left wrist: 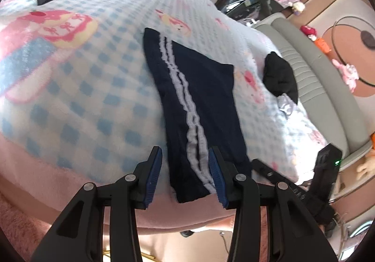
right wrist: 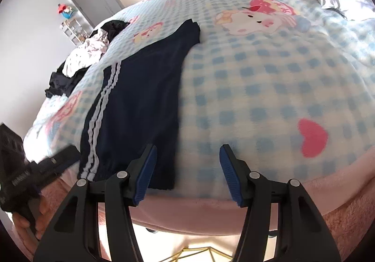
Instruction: Fold clothes
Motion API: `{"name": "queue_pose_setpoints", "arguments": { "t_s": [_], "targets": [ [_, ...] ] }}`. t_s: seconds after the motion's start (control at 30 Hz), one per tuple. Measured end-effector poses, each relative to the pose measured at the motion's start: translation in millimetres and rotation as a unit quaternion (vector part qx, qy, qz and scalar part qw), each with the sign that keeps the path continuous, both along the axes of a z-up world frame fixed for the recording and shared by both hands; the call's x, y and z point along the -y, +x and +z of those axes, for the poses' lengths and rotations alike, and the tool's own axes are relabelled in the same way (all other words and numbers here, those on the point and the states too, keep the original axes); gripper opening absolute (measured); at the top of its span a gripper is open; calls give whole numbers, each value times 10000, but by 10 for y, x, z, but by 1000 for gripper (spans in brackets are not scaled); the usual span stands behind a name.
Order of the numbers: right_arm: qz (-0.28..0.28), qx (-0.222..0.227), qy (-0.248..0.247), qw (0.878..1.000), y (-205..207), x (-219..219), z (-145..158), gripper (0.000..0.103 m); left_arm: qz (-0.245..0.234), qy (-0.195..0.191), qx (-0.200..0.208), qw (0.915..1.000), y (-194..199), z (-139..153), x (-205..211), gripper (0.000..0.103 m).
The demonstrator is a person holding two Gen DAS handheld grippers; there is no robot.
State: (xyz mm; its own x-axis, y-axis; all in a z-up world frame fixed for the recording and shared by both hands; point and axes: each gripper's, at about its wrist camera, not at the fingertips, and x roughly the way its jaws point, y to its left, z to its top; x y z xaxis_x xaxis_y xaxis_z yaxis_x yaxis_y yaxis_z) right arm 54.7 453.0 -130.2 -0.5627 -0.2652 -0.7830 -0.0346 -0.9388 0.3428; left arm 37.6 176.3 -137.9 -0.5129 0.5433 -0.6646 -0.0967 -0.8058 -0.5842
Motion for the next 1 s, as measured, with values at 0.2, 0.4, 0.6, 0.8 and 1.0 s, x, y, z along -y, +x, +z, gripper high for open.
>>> {"name": "queue_pose_setpoints", "arguments": {
  "t_s": [0.2, 0.4, 0.6, 0.8, 1.0],
  "targets": [
    [347, 72, -83, 9993, -2, 142, -59, 57, -338, -663, 390, 9965, 4, -151, -236, 43],
    [319, 281, 306, 9986, 0, 179, -134, 55, -158, -844, 494, 9951, 35, -134, -129, 44],
    [141, 29, -53, 9999, 57, 35, 28, 57, -158, -441, 135, 9988, -67, 90, 32, 44],
    [329, -113, 299, 9989, -345, 134, 213, 58, -318, -488, 48, 9983, -625, 160, 37, 44],
    [592, 19, 1007, 9932, -946, 338, 90, 58, -417, -1320, 199, 9902, -978, -13, -163, 44]
  ]
}}
